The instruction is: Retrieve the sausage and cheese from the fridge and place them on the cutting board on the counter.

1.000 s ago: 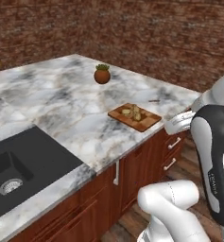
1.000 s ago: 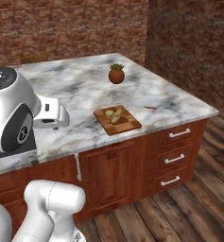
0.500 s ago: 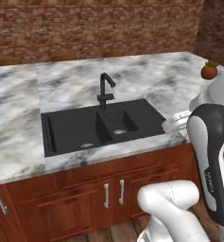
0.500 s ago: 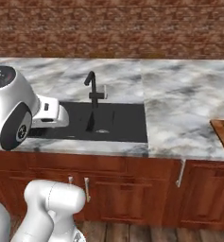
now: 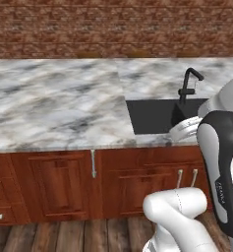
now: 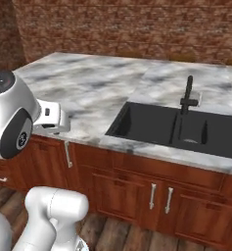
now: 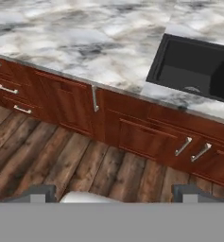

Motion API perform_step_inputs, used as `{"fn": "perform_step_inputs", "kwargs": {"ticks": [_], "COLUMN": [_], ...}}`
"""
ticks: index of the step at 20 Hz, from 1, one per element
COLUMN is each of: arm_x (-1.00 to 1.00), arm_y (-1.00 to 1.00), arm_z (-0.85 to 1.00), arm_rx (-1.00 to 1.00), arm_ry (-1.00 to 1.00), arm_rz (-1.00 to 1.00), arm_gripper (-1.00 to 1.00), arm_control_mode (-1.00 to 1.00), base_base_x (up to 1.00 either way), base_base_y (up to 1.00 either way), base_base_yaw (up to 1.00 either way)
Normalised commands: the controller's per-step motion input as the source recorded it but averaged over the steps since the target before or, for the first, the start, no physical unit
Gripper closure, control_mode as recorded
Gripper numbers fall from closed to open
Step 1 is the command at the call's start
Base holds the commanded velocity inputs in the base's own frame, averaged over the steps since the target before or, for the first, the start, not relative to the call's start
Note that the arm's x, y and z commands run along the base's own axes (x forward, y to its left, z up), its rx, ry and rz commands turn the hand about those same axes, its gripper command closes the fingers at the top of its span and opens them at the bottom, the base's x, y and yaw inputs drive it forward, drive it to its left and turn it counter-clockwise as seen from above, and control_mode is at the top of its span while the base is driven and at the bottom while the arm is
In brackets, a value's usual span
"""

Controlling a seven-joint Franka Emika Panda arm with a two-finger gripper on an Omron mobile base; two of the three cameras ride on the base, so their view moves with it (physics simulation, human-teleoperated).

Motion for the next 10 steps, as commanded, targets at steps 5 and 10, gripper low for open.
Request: {"fn": "perform_step_inputs", "kwargs": {"ticks": [5, 10], "arm_x": [0.0, 0.0], "arm_y": [0.0, 0.0], "arm_z": [0.0, 0.0], "arm_rx": [0.0, 0.0], "arm_ry": [0.0, 0.0], "arm_rz": [0.0, 0.0], "arm_gripper": [-1.0, -1.0], "arm_control_mode": [1.0, 1.0], "base_base_x": [0.33, 0.2], "base_base_y": [1.0, 1.0], "base_base_yaw": [0.12, 0.05]}}
